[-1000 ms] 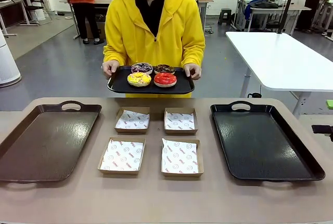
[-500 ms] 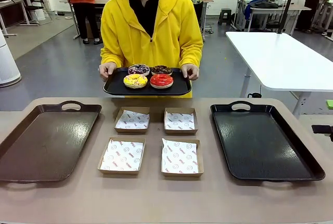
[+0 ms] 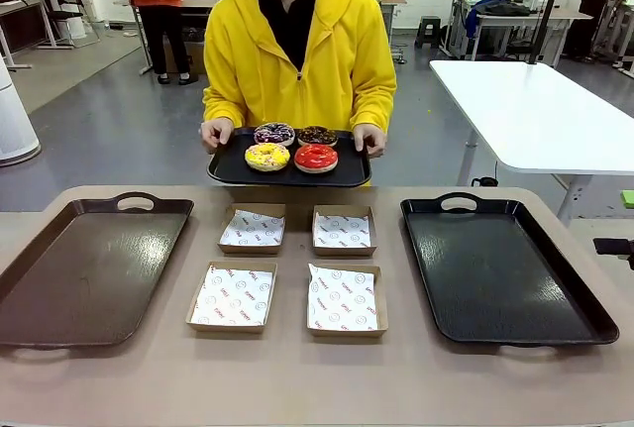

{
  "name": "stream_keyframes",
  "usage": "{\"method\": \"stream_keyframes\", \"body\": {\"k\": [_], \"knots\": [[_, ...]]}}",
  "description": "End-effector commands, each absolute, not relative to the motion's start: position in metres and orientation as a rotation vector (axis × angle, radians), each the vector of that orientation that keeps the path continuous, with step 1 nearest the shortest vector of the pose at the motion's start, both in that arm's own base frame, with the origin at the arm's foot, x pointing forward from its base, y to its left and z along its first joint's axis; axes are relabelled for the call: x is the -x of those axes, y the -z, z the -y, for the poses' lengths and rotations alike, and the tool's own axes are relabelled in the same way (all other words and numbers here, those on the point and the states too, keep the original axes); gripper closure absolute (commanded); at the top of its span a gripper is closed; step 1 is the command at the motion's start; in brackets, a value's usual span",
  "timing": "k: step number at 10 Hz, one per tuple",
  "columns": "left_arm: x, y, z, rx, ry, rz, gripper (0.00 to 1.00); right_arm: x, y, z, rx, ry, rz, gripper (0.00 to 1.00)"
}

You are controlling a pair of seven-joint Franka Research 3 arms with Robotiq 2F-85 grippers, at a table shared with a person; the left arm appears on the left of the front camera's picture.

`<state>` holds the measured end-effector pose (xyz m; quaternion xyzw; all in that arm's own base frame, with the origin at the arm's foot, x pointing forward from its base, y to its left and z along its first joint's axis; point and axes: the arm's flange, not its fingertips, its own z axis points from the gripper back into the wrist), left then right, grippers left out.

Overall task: Individually package the donuts and arrange them on the tray.
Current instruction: Pick up one Paper togo box.

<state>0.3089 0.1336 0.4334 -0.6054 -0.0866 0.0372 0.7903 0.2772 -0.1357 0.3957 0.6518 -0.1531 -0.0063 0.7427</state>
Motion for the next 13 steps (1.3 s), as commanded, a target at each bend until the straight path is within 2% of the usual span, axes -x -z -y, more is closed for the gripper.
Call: {"method": "stream_keyframes", "body": {"k": [1, 5, 6, 9, 13], "knots": [[-0.31, -0.435, -0.135, 1.315, -0.079, 0.207, 0.0, -0.277, -0.396, 0.137, -1.442, 0.011, 0.344, 0.0], [-0.309, -0.433, -0.134, 1.303, -0.08, 0.187, 0.0, -0.277, -0.396, 0.137, -1.442, 0.011, 0.344, 0.0], [-0.32, -0.447, -0.123, 1.259, -0.104, 0.196, 0.0, -0.277, -0.396, 0.137, -1.442, 0.011, 0.344, 0.0], [-0.383, -0.497, -0.061, 0.923, -0.046, 0.198, 0.0, -0.277, -0.396, 0.137, -1.442, 0.011, 0.344, 0.0], [-0.468, -0.493, 0.057, 0.446, 0.032, 0.016, 0.0, -0.277, -0.396, 0.137, -1.442, 0.011, 0.344, 0.0]]}}
